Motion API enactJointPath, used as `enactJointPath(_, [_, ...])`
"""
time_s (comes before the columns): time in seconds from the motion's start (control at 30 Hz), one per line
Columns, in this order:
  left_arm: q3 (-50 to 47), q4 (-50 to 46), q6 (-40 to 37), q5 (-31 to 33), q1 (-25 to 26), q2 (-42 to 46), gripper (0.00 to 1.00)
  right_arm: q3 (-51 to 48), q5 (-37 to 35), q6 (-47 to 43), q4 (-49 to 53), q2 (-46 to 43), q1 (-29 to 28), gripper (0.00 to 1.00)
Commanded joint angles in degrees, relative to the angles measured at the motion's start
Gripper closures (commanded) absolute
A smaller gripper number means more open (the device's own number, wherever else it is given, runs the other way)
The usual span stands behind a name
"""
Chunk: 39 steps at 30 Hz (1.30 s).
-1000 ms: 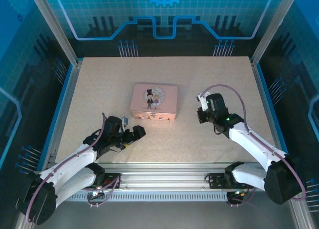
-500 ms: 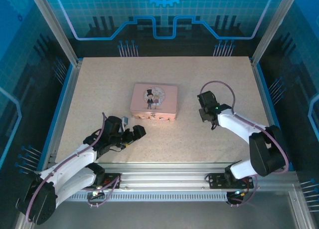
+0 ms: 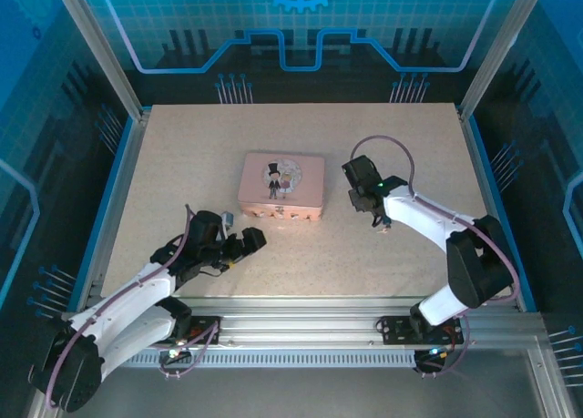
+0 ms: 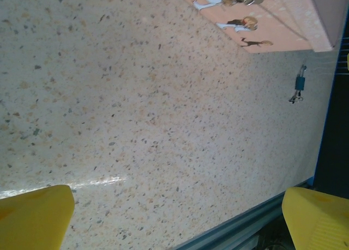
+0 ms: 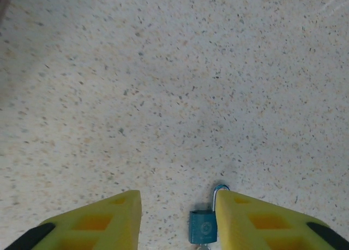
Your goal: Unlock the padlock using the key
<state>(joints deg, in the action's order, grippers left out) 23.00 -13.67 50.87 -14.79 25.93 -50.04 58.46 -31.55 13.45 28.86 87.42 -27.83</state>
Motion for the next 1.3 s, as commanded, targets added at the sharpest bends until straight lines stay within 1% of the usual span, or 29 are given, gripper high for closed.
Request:
enactJointPath(0.0, [4.17,-3.15,-2.12,2.49,-0.36,0.65,0.01,2.17,4.13,2.05,3.48,-4.89,-0.17,0.52])
enactJointPath(0.03, [5.21,-3.95,-2.97,3.45,-0.44,0.48,0.01,2.1,5.07,2.32,3.61,-6.02,-0.02,0.49])
enactJointPath(0.1, [7.95,-6.13,-5.23,5.99,-0.6,0.02,0.01,1.9,7.2,2.78,3.74,-8.31,0.79,0.4])
enactJointPath(0.13, [9.61,-7.14,-6.65,7.26,-0.86,-0.33,0.01,1.71,8.45,2.88,3.75,-9.78,1.41,0.01])
enactJointPath(0.3, [18.7,-12.56,-14.92,15.3,-2.65,-2.41,0.01,-1.44,13.73,2.6,1.17,-17.38,6.13,0.0])
enactJointPath(0.4, [22.77,-13.31,-21.01,22.94,-3.8,-3.04,0.01,-3.87,14.61,3.63,-1.37,-21.18,10.25,0.0])
enactJointPath(0.5, [23.4,-10.94,-28.72,27.31,-6.16,-3.0,0.01,-7.32,9.35,3.74,-5.57,-23.53,12.88,0.0])
enactJointPath(0.57, [22.5,-8.07,-34.06,28.57,-8.97,-2.38,0.01,-12.67,8.08,-1.0,-13.08,-25.48,13.51,0.0])
enactJointPath(0.6, [21.55,-6.62,-36.19,30.31,-10.15,-1.98,0.01,-15.09,6.85,-2.76,-17.22,-26.39,13.51,0.0])
enactJointPath(0.67, [18.0,-1.07,-40.73,32.69,-13.39,-1.26,0.01,-20.04,2.85,-5.75,-25.47,-27.67,13.66,0.0])
enactJointPath(0.7, [15.89,2.26,-42.71,32.63,-15.02,-0.92,0.01,-21.87,1.6,-6.68,-28.3,-27.87,13.85,0.0])
enactJointPath(0.77, [9.86,12.1,-45.13,32.32,-18.62,-0.62,0.01,-25.21,0.4,-8.35,-34.75,-26.99,14.48,0.0])
enactJointPath(0.8, [7.5,16.09,-44.74,31.93,-20.3,-1.11,0.01,-26.22,0.61,-8.97,-36.95,-26.15,14.8,0.0])
enactJointPath(0.87, [4.0,22.9,-40.6,29.69,-24.52,-3.67,0.01,-27.62,0.34,-9.27,-41.5,-23.33,15.5,0.0])
enactJointPath(0.9, [2.95,25.75,-39.47,29.18,-25.71,-5.51,0.01,-28.37,0.35,-9.64,-43.67,-22.01,15.73,0.0])
enactJointPath(1.0, [0.36,35.59,-40.44,29.57,-26.2,-13.67,0.01,-32.08,0.56,-10.86,-54.43,-17.51,16.45,0.0])
enactJointPath(1.1, [-2.8,46.57,-41.23,29.9,-26.03,-21.2,0.01,-35.32,3.42,-13.01,-62.94,-14.02,17.26,0.0])
enactJointPath(1.17, [-3.7,51.82,-41.52,29.63,-26.03,-23.1,0.01,-36.5,5.22,-14.01,-66.82,-12.21,17.54,0.0])
enactJointPath(1.2, [-4.42,56.94,-42.54,29.64,-26.02,-24.84,0.01,-37.03,6.85,-14.69,-69.2,-11.68,17.61,0.0])
enactJointPath(1.27, [-3.07,57.21,-44.73,30.12,-26.02,-26.78,0.01,-38.37,10.53,-13.96,-75.19,-8.76,18.51,0.0])
